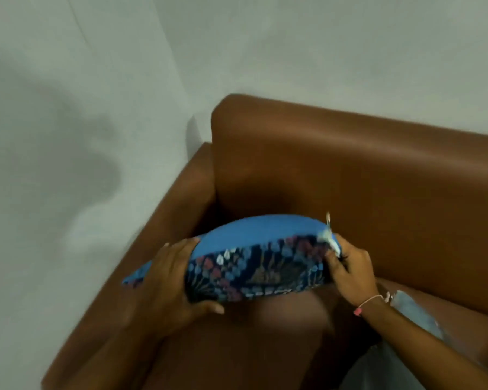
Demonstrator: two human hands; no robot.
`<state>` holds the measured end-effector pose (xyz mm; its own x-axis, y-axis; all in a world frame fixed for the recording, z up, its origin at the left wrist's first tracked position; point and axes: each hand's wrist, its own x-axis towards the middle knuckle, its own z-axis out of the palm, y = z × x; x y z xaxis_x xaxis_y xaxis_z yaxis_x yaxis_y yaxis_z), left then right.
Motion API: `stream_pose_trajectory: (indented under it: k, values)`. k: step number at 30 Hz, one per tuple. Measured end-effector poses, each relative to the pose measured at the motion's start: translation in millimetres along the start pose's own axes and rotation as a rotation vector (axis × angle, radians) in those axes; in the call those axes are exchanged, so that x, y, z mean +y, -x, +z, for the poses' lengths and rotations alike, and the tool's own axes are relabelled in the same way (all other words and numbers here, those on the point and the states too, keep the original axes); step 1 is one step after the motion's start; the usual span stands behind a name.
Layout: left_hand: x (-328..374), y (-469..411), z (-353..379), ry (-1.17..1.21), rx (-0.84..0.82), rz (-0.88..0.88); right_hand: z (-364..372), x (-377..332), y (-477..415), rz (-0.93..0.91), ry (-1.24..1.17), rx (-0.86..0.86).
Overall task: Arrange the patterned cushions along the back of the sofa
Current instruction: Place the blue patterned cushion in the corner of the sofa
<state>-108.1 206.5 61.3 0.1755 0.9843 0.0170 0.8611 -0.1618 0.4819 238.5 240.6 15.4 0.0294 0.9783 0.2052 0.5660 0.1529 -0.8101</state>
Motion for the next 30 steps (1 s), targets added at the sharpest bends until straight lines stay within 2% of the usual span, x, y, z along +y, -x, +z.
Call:
stream_pose_trajectory:
  k: [1,4,7,11,16,19,21,23,26,28,30]
  values:
    - [-0.8,-18.9,-11.1,-0.007,-0.054,0.071,-0.1,-7.4,-12.5,0.034,-0.023,0.039]
    - [12.1,-94.1,-24.2,0.165,-0.181,-0.008,0.3,-23.4,-46.5,0.088,0.02,0.153]
    - [-0.8,-159.2,-27.6,0.209,-0.151,0.0,-0.3,-29.9,-81.1,0.133,0.126,0.247]
    - [-21.0,-210.0,-6.9,0.212,-0.279,0.036,17.8,-19.7,-118.5,0.251,0.215,0.136]
    - [-34.6,-222.0,23.6,0.174,-0.22,0.032,42.1,-7.1,-121.4,0.318,0.344,0.061]
    - [-32.3,-212.6,16.5,0.083,-0.162,0.039,26.9,-15.0,-111.5,0.347,0.369,0.081]
    - [-26.9,-189.3,14.6,0.035,-0.068,0.029,10.8,-18.6,-96.1,0.336,0.377,0.165]
    - [-16.1,-155.2,21.0,0.023,0.078,0.047,-9.1,-16.4,-76.0,0.265,0.341,0.241]
    - [3.3,-95.7,44.2,-0.057,0.278,0.119,-48.3,-7.0,-39.0,0.117,0.303,0.234]
    - [26.6,-45.5,69.5,-0.096,0.276,0.174,-78.6,4.0,-0.1,0.04,0.336,0.185]
    - [60.2,12.4,102.9,-0.1,0.187,0.259,-111.6,17.2,49.5,-0.017,0.394,0.123]
